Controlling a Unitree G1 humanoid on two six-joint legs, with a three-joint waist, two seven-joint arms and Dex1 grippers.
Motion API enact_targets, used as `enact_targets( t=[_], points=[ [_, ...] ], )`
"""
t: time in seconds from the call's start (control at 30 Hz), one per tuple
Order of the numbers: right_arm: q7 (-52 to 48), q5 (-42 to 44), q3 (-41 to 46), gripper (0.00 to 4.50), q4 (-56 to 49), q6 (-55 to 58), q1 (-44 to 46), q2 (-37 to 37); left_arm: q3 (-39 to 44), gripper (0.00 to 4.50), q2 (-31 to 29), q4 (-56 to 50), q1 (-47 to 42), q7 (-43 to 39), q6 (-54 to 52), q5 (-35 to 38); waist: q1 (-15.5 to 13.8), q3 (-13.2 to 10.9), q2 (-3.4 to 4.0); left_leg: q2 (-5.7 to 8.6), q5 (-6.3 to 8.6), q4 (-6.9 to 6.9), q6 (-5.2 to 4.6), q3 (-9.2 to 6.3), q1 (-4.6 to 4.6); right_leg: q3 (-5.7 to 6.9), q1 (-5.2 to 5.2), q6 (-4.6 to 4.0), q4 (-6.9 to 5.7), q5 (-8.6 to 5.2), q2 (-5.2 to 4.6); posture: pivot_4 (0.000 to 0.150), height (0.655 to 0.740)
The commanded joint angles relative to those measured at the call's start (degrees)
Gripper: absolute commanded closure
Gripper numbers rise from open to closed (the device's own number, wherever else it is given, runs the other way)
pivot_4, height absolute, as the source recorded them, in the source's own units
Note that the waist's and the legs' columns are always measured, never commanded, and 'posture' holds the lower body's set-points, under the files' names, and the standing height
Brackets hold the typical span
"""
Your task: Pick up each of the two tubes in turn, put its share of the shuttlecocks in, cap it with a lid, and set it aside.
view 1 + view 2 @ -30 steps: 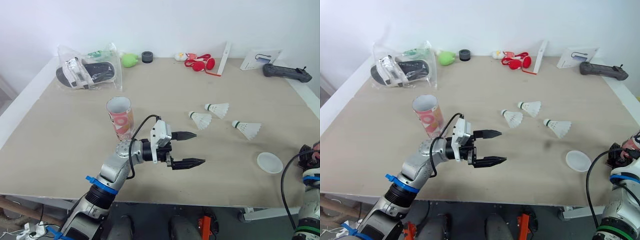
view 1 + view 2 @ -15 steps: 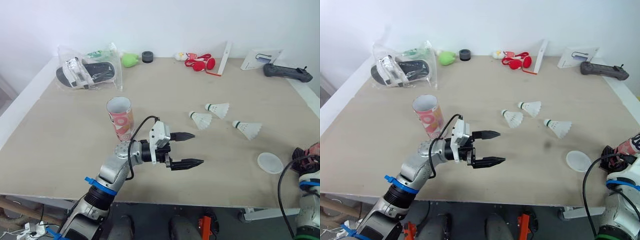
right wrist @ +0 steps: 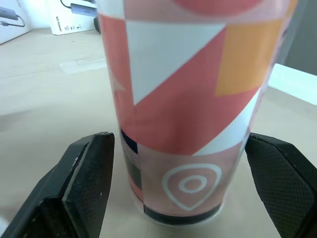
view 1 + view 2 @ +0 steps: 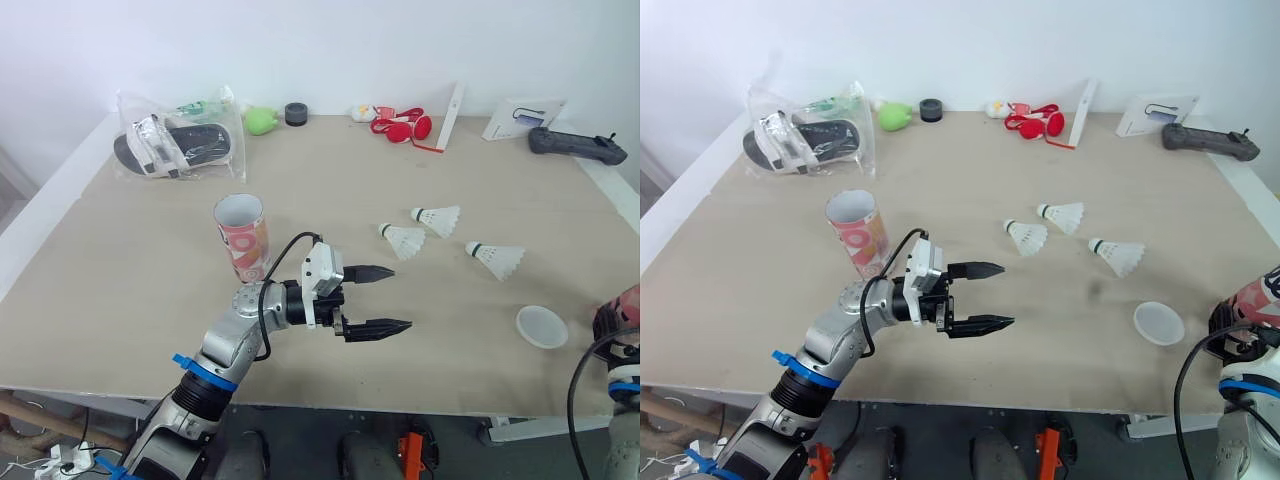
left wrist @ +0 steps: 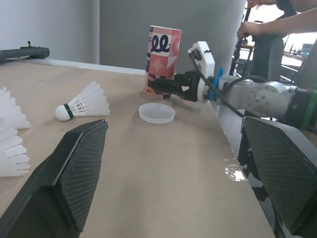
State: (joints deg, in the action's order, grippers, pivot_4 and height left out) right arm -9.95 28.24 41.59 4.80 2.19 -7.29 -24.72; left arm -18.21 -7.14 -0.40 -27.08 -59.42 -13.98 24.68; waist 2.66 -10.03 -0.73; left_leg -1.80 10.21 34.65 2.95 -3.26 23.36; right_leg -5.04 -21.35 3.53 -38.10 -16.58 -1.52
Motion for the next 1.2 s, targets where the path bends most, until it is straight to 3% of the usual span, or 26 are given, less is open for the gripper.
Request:
enact_targets(
  t=[0.03, 0.33, 0.5, 0.63, 0.77, 0.97, 1.2],
  points=[
    [-1.8, 4.6, 2.1, 0.1, -12.2, 3.7, -6.9, 1.0, 0.6, 0.0, 0.2, -0.5, 0.2, -0.1, 1.5, 0.0, -0.1, 0.0, 0.05, 0.0, 0.02, -0.02, -0.03, -0.03, 0.0, 0.04, 0.01, -0.02, 0.0, -0.05, 0.01, 0.15, 0.74],
    [-11.9, 20.9, 4.5, 0.1, -36.0, 19.2, -24.1, -5.5, 2.5, 0.0, -1.9, -1.6, 4.1, 1.0, 1.2, 0.3, 0.0, 0.1, 0.14, -0.01, 0.03, -0.01, -0.03, -0.01, -0.02, -0.04, -0.01, -0.06, 0.0, -0.07, 0.02, 0.15, 0.74],
    [-17.3, 30.2, 1.9, 0.1, -46.2, 26.8, -24.4, -15.3, 4.6, 0.0, -4.1, -4.1, 8.0, 2.9, 1.2, 0.4, 0.1, 0.1, 0.09, -0.04, 0.02, 0.02, -0.04, -0.01, -0.04, -0.07, -0.01, -0.27, 0.0, -0.16, 0.05, 0.15, 0.74],
    [-21.6, 30.1, -9.9, 0.1, -48.7, 31.1, -10.5, -28.3, 7.6, 0.0, -6.4, -10.3, 14.8, 8.2, 0.8, -0.1, 0.4, 0.0, -0.12, -0.06, 0.01, 0.04, -0.06, 0.06, -0.04, -0.27, -0.04, -0.24, 0.0, -0.05, 0.13, 0.15, 0.74],
    [-28.4, 28.1, -21.2, 0.1, -45.1, 32.1, 3.2, -32.8, 10.3, 0.0, -7.5, -17.7, 21.6, 14.8, -0.2, -0.5, -0.9, -0.2, -0.59, -0.03, -0.05, 0.08, -0.06, -0.11, 0.1, -0.14, -0.03, -0.03, 0.05, 0.01, 0.13, 0.15, 0.74],
    [-36.2, 22.4, -34.4, 0.1, -38.0, 31.7, 17.3, -30.4, 15.9, 0.0, -9.2, -28.5, 32.8, 24.3, -0.3, -1.7, -1.3, -0.4, -0.86, 0.06, 0.16, 0.28, 0.15, -0.07, 0.43, -0.27, -0.14, -0.08, 0.16, 0.02, 0.03, 0.15, 0.74],
    [-38.4, 16.7, -41.0, 0.1, -32.3, 30.6, 24.2, -23.0, 20.4, 0.0, -5.7, -29.0, 38.2, 34.0, 4.9, -6.0, -1.5, -0.4, -0.88, 0.03, 0.19, 0.36, 0.11, -0.18, 0.49, -0.1, -0.16, -0.01, 0.15, -0.03, 0.06, 0.15, 0.74]
  ],
)
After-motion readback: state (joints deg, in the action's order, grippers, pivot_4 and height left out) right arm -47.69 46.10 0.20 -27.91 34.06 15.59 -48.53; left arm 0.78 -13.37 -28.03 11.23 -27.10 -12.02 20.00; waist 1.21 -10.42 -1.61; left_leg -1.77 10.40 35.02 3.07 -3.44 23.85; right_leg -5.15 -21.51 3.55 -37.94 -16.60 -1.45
